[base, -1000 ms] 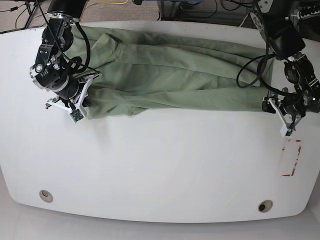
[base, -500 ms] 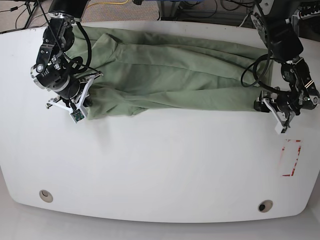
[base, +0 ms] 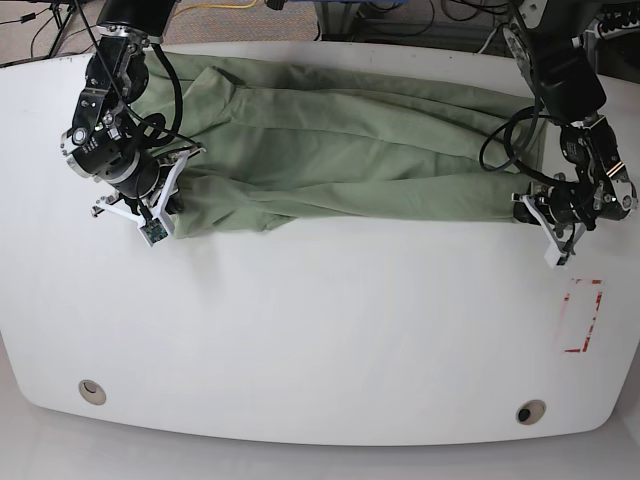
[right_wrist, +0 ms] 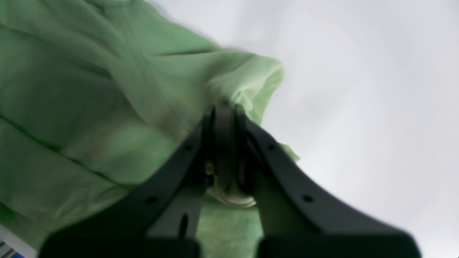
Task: Layout the t-shirt on the table in an organized manner, then fold the t-shirt properly
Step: 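Hold the folded edge with both grippers and pull it toward the robot base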
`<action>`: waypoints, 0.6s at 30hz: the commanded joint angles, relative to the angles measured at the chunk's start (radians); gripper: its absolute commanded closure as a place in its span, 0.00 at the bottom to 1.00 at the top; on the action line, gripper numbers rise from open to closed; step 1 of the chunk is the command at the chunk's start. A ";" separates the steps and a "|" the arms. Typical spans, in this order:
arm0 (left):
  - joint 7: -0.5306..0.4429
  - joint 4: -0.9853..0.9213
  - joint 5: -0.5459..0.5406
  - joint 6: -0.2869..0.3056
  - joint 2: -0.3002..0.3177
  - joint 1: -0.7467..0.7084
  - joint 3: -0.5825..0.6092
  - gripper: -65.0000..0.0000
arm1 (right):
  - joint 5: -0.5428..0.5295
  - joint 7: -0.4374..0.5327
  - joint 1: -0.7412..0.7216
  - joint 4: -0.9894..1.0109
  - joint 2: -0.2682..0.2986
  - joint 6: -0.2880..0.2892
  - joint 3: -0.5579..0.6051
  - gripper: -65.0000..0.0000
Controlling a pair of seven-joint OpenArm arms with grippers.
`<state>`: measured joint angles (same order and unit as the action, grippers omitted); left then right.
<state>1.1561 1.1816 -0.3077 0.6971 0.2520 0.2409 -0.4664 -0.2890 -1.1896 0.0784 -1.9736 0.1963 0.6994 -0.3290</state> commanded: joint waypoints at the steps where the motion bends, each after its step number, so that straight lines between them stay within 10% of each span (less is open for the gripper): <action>1: 0.008 0.013 0.003 0.001 0.008 0.011 -0.001 0.98 | -0.006 0.018 -0.016 -0.017 0.009 -0.001 -0.005 1.00; 18: 0.074 0.102 0.000 0.001 0.010 0.010 -0.062 0.97 | -0.006 0.018 -0.027 -0.017 0.009 -0.001 -0.005 1.00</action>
<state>1.2358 1.2491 -0.2951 0.6968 0.2451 0.2260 -0.5304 -0.2890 -1.1896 0.0647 -1.9736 0.1967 0.6994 -0.3290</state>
